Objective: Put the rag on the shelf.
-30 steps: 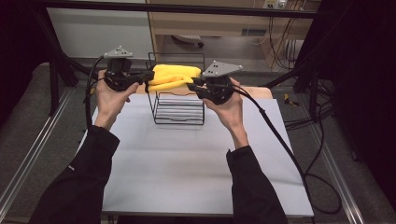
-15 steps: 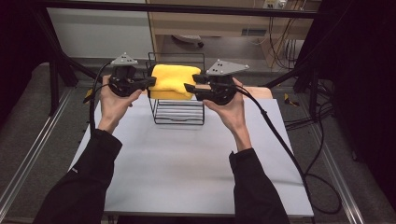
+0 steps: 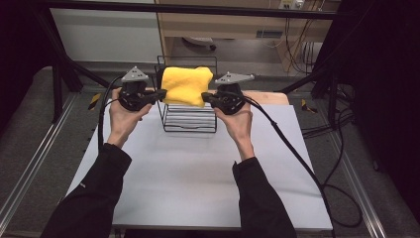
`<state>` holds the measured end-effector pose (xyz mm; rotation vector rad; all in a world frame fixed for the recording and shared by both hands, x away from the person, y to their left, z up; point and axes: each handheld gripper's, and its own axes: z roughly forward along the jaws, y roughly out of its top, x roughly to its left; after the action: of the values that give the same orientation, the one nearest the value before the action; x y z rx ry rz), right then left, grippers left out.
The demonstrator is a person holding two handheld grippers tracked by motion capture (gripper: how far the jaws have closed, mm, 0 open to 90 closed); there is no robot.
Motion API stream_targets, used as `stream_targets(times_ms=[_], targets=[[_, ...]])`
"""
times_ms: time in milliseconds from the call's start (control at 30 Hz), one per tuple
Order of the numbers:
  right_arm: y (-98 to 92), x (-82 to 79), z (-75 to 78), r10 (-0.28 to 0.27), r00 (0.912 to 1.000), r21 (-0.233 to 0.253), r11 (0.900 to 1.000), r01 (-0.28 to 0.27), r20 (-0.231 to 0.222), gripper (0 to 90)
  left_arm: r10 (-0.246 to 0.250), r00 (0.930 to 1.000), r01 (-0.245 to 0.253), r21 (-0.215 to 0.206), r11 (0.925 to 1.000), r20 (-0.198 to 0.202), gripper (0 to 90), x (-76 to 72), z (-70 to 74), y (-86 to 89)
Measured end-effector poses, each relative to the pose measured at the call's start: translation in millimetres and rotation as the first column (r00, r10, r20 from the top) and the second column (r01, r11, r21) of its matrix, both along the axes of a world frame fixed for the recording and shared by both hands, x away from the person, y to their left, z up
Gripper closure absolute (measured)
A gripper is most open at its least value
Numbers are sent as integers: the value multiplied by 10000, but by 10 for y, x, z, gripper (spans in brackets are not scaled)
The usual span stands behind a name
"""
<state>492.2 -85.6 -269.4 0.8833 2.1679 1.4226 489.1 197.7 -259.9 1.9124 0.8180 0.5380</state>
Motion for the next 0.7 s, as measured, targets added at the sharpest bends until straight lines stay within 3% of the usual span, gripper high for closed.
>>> stream_targets(times_ms=[100, 300, 467, 700], targets=[[-14, 35, -54, -231, 9997, 88, 9997, 230, 93, 897, 116, 9999, -116, 33, 9999, 47, 900, 30, -32, -26], [-31, 0, -53, -112, 9994, 195, 9998, 105, 333, 835, 164, 9998, -165, 34, 9999, 150, 898, 11, -29, -10], [-122, -108, 38, -185, 9976, 401, 9991, 158, 671, 667, 25, 10000, -25, -264, 9996, 9, 848, -54, 27, 65], [-307, -288, 124, -244, 9978, 541, 9983, 211, 611, 450, 85, 9999, -85, 42, 10000, -62, 674, -203, -9, 191]])
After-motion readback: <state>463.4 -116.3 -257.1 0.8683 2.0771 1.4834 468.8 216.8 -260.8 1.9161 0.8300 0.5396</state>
